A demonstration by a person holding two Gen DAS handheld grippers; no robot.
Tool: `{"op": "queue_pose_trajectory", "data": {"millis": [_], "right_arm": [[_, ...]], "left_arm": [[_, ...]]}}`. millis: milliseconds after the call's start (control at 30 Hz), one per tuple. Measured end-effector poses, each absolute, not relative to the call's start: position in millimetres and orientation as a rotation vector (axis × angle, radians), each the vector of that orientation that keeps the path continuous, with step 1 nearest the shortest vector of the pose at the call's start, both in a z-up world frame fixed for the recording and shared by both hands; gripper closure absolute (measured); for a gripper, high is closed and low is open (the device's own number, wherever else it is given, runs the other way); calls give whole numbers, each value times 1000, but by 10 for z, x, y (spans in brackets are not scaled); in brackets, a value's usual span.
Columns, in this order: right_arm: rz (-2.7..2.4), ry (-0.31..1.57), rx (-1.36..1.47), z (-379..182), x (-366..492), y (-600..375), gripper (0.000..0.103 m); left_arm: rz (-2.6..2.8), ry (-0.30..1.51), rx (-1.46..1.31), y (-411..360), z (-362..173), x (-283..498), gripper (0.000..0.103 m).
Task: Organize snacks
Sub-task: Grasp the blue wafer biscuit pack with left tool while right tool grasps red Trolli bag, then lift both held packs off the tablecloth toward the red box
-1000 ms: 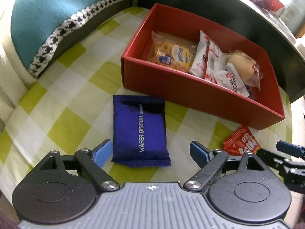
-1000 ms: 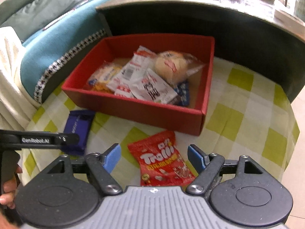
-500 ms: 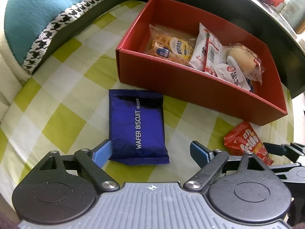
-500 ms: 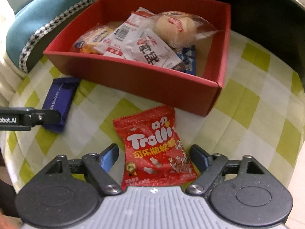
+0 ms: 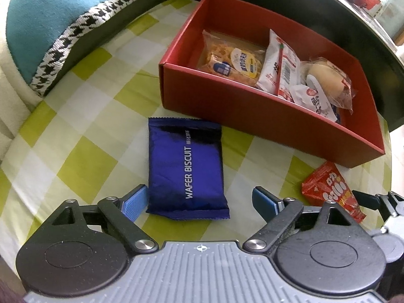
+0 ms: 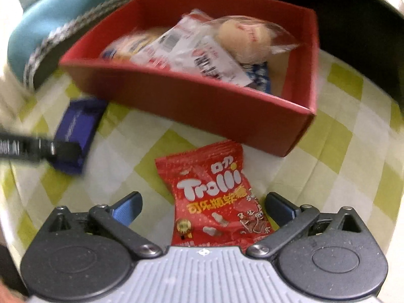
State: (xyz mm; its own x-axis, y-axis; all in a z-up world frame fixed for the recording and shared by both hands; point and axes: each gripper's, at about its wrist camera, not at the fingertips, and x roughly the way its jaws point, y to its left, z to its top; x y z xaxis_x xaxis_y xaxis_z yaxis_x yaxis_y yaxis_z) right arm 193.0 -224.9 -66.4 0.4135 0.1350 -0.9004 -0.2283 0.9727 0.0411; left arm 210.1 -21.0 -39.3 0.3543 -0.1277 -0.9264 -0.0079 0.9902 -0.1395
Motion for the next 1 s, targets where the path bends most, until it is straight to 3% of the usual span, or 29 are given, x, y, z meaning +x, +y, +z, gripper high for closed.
{"op": "queue_pose_trajectory", "data": {"millis": [100, 167, 267, 600, 767, 833, 1000], "right_arm": [[215, 1127, -145, -670, 1908, -2195, 6], [179, 1113, -152, -614, 1893, -2216, 36], [196, 1106, -81, -520, 1885, -2325, 44], [216, 1044, 1, -269, 1825, -2437, 52], [206, 1095, 6, -396, 1904, -2447, 52], [207, 1091, 18, -380, 1912, -2461, 52], [201, 1116, 31, -381, 1955, -2480, 44]], "left_arm": [[-62, 1204, -152, -165, -382, 2127, 9], [-53, 1205, -169, -142, -387, 2149, 9], [-49, 1217, -193, -150, -419, 2197, 8], [33, 1213, -129, -332, -646, 2418, 5], [32, 1193, -21, -430, -639, 2341, 15], [25, 1187, -15, -387, -610, 2305, 24], [1, 1205, -48, -233, -559, 2215, 27]]}}
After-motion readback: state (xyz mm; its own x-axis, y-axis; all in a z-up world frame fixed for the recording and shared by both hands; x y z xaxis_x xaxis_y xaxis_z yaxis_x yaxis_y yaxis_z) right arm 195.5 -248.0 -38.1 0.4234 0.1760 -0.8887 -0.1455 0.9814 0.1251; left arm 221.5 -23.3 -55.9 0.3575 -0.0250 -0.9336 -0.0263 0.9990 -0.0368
